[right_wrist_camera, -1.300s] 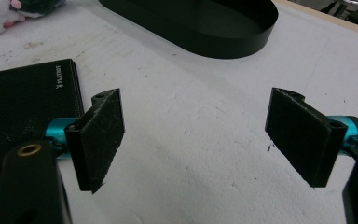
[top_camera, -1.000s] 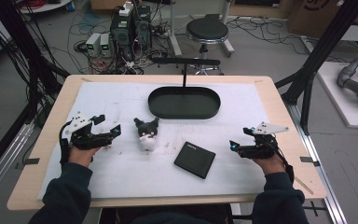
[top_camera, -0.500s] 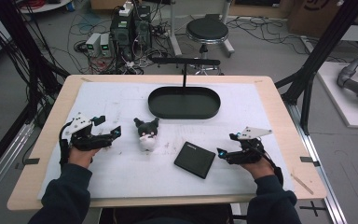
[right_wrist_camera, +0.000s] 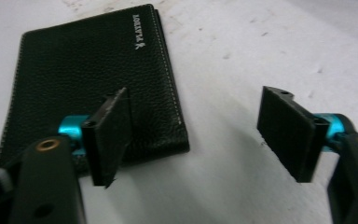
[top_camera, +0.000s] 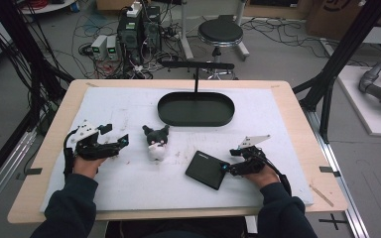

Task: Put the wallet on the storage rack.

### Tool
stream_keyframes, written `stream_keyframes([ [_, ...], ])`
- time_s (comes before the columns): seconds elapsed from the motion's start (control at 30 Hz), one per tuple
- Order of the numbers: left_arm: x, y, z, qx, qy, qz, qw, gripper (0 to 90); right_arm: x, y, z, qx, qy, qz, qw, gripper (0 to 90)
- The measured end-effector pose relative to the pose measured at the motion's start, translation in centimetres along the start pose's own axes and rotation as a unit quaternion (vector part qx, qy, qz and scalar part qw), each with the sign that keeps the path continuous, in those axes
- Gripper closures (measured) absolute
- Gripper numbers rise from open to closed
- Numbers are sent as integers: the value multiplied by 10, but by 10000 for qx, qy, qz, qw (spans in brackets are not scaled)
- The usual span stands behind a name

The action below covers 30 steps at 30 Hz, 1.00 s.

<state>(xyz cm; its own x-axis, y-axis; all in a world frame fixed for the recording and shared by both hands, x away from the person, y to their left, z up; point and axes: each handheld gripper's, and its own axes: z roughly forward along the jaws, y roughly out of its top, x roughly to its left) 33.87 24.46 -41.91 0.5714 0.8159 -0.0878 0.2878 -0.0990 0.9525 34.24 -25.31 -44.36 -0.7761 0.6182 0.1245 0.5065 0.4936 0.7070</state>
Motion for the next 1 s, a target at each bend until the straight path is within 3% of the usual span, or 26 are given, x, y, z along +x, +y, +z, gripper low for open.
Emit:
stream_keyframes([
  [0.2,0,0,0,18,18,-20,10000,197,-2,-1,-1,33,352,56,9994,466],
  [0.33,1,-1,1,17,11,-34,10000,201,-4,-1,0,39,736,81,9972,633],
  [0.47,1,-1,2,35,9,-28,10000,204,-2,-1,-2,40,638,68,9979,689],
  [0.57,1,-1,1,24,13,-24,10000,207,-1,0,-7,-3,537,1,9986,804],
  [0.77,2,-1,1,25,56,-43,10000,211,3,3,-15,-179,478,-102,9986,834],
  [0.8,2,-1,1,22,61,-46,10000,211,2,4,-19,-266,420,-127,9987,838],
  [0.83,2,-1,1,23,69,-45,10000,212,0,6,-29,-537,309,-78,9980,848],
  [0.9,2,-1,1,25,65,-43,10000,212,-1,7,-35,-665,223,-71,9975,851],
  [0.93,2,-1,1,27,70,-46,10000,213,-5,8,-48,-913,-13,-21,9958,858],
  [0.97,2,-1,1,28,66,-42,10000,213,-5,8,-48,-913,-13,-21,9958,858],
  [1.0,2,-1,1,29,64,-43,10000,214,-9,8,-63,-1162,-319,6,9927,864],
])
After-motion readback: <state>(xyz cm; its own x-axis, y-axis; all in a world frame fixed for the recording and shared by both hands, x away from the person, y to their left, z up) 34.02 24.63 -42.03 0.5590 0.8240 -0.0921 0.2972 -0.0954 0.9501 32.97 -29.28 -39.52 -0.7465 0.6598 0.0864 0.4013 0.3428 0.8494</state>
